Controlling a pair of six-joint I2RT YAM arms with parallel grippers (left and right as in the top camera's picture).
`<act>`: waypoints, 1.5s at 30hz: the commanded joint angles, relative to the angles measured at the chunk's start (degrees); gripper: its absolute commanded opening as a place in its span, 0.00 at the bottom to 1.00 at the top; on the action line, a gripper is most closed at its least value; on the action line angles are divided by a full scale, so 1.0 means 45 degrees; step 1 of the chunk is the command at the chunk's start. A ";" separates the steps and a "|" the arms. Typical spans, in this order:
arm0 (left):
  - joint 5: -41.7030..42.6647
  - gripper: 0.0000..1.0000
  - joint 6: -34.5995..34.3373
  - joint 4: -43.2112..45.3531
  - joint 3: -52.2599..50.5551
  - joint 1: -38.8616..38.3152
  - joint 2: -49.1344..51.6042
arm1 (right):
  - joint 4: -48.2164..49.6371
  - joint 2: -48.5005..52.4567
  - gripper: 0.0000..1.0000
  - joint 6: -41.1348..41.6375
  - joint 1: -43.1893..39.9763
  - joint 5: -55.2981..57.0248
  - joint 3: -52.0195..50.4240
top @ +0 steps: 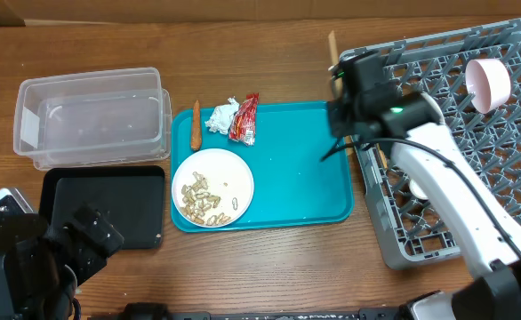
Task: Sort waste into correct bins and load items into the dishwasher
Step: 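Place the second chopstick in the rack and withdraw right gripper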
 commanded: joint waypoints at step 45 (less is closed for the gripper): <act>-0.0223 1.00 -0.0170 0.0019 -0.0063 -0.0087 -0.0005 | -0.4061 -0.7747 1.00 -0.1117 0.0024 -0.2021 0.2744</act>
